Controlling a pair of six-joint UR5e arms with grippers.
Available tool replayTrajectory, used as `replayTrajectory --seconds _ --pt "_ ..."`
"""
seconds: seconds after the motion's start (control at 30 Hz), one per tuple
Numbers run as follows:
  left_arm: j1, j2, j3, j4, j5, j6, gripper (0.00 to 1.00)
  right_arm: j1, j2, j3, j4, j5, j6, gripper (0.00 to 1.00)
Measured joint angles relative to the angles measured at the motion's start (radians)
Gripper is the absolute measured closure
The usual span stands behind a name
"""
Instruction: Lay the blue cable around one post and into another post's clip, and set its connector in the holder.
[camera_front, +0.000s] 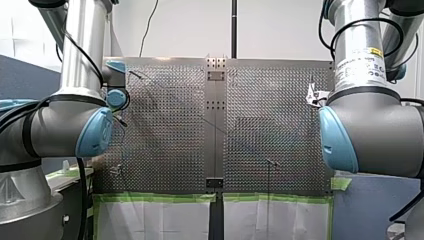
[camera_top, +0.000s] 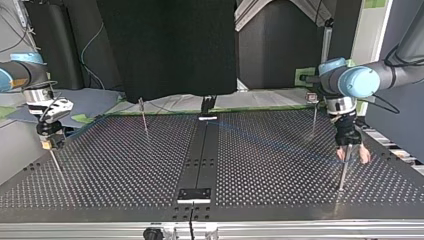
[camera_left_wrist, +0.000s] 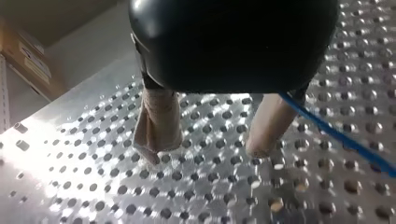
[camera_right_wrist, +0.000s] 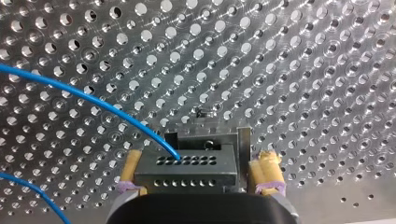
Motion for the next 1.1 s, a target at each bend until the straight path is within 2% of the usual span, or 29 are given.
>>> replayTrajectory --seconds 0.3,0.43,0.57,0.7,0.87,1.1 --pt "-0.007 0.000 0.000 -0.078 -0.023 0.077 0.00 0.000 0.000 0.000 0.000 0.000 0.000 0.00" --pt "-0.008 0.000 0.000 -0.112 -0.035 0.096 0.00 0.000 0.000 0.000 0.000 0.000 0.000 0.00" --pt "-0.010 0.001 0.000 -0.142 -0.048 0.097 0.00 0.000 0.000 0.000 0.000 0.000 0.000 0.00" --pt "-0.011 0.001 0.000 -0.168 -0.060 0.078 0.00 0.000 0.000 0.000 0.000 0.000 0.000 0.00" --pt "-0.012 0.005 0.000 -0.177 -0.061 0.060 0.00 0.000 0.000 0.000 0.000 0.000 0.000 0.00" --pt "-0.019 0.047 0.000 -0.194 -0.053 0.052 0.00 0.000 0.000 0.000 0.000 0.000 0.000 0.00"
